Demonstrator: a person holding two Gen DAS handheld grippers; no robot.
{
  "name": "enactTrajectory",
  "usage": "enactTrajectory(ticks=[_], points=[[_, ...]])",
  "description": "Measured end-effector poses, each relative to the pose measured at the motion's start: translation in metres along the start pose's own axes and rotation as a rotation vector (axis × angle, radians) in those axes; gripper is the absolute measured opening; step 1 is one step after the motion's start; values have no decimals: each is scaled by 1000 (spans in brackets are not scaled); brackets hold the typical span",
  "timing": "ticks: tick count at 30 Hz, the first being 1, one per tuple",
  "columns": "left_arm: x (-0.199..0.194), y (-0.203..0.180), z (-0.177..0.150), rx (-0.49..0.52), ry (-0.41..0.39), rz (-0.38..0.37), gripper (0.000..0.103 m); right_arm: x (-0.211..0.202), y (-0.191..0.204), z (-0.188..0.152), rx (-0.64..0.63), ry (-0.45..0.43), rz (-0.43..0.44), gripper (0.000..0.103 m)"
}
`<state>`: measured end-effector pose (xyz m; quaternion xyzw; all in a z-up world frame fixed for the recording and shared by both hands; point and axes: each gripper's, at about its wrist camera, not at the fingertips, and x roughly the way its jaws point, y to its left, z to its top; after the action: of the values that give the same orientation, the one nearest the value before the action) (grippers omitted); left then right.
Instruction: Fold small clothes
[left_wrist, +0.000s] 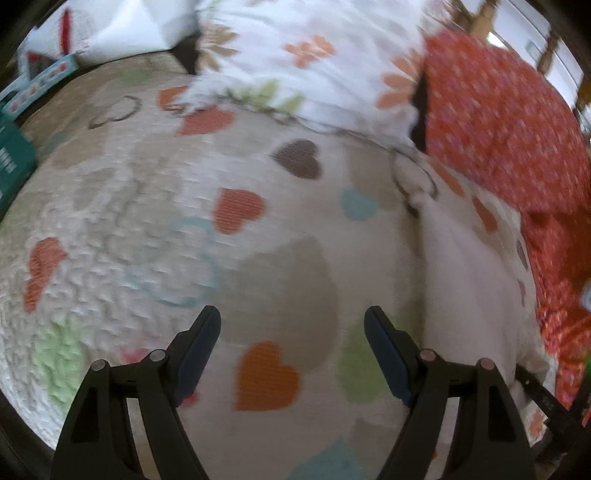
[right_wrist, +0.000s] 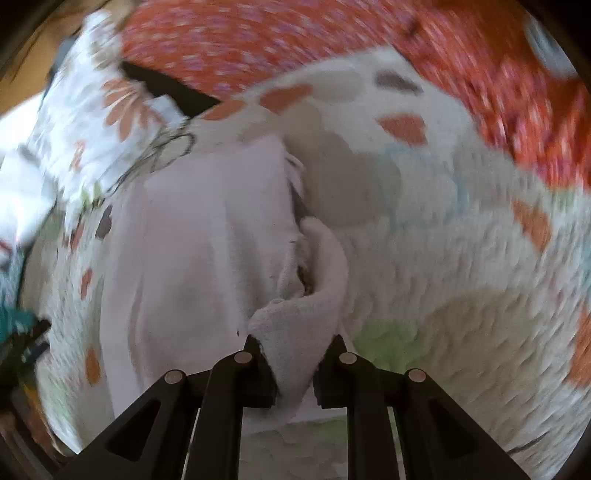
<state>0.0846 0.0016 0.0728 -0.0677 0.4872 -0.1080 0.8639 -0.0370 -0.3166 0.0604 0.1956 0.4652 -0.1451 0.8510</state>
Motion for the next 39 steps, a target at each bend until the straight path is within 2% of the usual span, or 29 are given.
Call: enactTrajectory(ticks=[3,5,6,9,11,16,22,26,27,28,29,30,31,32,36,38,39], points=[[9,-25,-1,44,23,-26,79,-4,2,-1,-26,-15,-41,17],[13,-34,-1,62,38,-39,79,-11,-6,1,2,-48,-70,28],[16,-38,-2,71,48,-46,79,-16,-10,2,18,-75,-96,30],[24,-49,-5,92,80,-67,79,-32,-26,6,63,-135,-141,48],[30,-51,-7,90,105,-82,79,-37,-38,12,106,-151,-102,67],[50,-60,-14,87,175,-147,79,-7,-50,39,152,-56,30,73],[61,-67,-17,90,151,-192,82,48,-37,62,74,49,105,73],[67,-65,-16,48,164,-256,81,71,-26,63,14,53,143,73],[67,-64,-16,35,171,-276,72,75,-25,64,15,59,158,71],[67,-65,-16,26,182,-320,45,77,-24,65,19,69,193,56],[66,-67,-15,22,197,-365,26,77,-23,67,35,80,227,45],[65,-70,-14,21,217,-417,2,76,-23,67,46,77,237,43],[59,-74,-13,35,211,-424,0,74,-21,68,49,76,249,33],[51,-77,-10,54,183,-416,0,71,-21,69,55,72,257,30],[10,-78,8,90,40,-440,0,42,-22,76,92,12,359,28],[0,-73,13,103,-15,-390,2,33,-21,77,79,-22,350,28],[0,-70,14,108,-31,-324,6,36,-20,77,70,-23,300,29]])
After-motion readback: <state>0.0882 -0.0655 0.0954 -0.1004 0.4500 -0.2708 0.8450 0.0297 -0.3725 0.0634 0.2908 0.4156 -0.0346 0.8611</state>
